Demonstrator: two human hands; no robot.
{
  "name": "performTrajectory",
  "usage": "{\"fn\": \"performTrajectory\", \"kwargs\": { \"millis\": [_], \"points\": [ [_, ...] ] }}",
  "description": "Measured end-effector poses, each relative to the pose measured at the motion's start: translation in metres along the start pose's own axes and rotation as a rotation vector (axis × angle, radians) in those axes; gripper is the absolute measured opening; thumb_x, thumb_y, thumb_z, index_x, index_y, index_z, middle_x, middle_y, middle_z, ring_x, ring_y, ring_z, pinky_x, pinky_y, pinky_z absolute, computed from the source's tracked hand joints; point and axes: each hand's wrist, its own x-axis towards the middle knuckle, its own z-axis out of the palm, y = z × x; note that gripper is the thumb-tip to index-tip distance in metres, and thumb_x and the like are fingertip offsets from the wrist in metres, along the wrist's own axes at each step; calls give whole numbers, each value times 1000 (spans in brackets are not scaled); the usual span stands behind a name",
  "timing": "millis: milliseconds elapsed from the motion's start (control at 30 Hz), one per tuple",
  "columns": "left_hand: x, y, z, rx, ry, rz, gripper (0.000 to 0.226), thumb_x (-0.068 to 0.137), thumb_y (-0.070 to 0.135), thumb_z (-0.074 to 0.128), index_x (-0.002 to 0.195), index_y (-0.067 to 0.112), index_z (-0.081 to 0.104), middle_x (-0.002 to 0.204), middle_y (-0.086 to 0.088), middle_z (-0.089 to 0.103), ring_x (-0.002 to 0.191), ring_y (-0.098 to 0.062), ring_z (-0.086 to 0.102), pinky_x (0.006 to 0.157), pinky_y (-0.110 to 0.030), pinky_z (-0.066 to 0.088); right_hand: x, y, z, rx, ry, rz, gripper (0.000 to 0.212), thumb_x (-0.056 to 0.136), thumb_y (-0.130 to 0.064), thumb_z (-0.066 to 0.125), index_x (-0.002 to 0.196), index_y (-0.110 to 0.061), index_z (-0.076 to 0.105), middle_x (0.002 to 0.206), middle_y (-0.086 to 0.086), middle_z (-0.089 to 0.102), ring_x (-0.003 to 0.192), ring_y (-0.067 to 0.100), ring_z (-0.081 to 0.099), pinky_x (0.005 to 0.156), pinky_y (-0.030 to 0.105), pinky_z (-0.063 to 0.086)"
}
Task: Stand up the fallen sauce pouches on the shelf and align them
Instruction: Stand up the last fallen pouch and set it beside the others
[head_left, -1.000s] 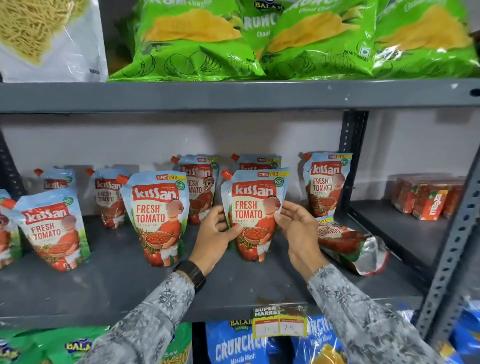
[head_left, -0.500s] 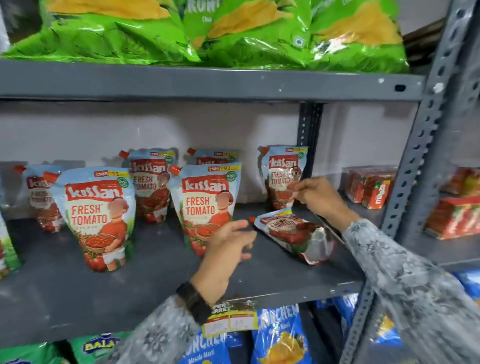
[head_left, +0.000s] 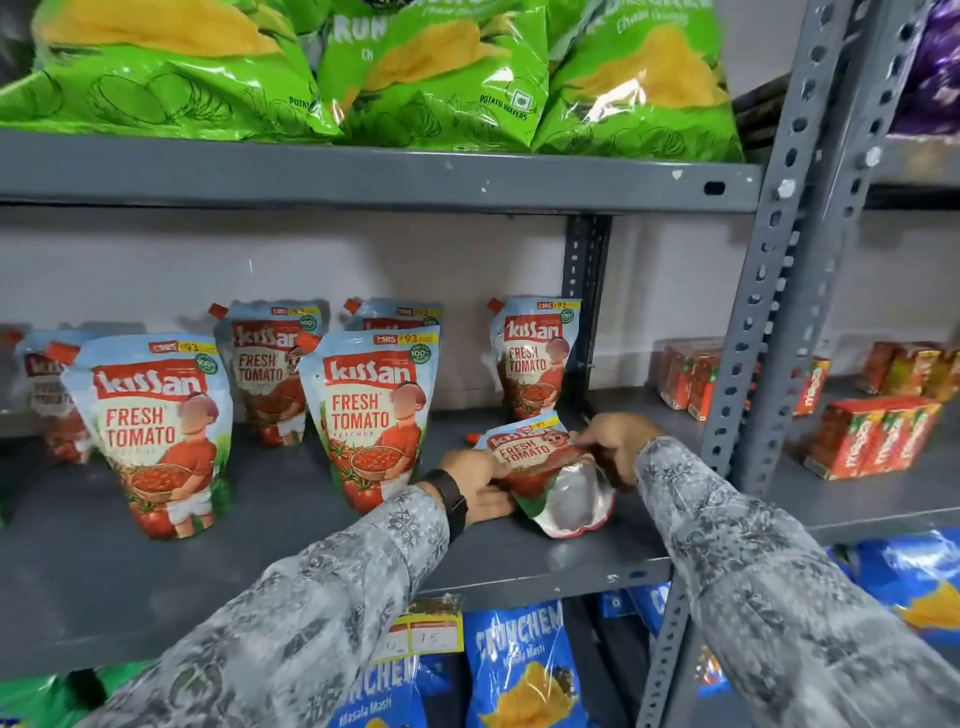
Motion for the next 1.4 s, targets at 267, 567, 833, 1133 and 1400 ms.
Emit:
{"fn": "performTrajectory", "kwargs": {
  "millis": [267,567,833,1133,1400],
  "points": [
    [-22,14,-15,-3,34,216,18,96,-1,59,96,13,70,82,-3,76,69,-20,74,46,-29,59,-41,-12,0,385,59,-119,29,95,-13,73,116,7,72,106,24,80,85,32,69,88,56,61],
    [-31,50,3,176,185,817,43,92,14,72,133,17,59,97,6,75,95,-16,73,89,-49,61,-51,-38,-13,701,258,-453,10,98,-4,67,101,-10,74,100,11,82,88,26,78,78,41,65],
    [5,-3,11,254,223,834,32,92,11,69,123,19,63,104,-4,76,98,-27,74,86,-52,61,-24,16,20,744,360,-408,26,99,3,60,103,-14,78,94,0,82,90,19,80,60,21,62],
    [20,-11,8,75,21,709,34,98,31,63,132,29,58,118,17,70,101,9,69,85,-18,49,-17,43,27,835,232,-469,28,105,-18,59,131,-13,68,119,3,80,112,21,76,82,27,64],
    [30,-18,41,-244,-166,558,53,100,64,33,117,31,71,114,5,79,104,-8,75,82,-26,59,-18,51,41,842,-54,-519,74,96,-67,41,152,-21,52,143,5,68,135,22,63,117,49,45]
  ]
}}
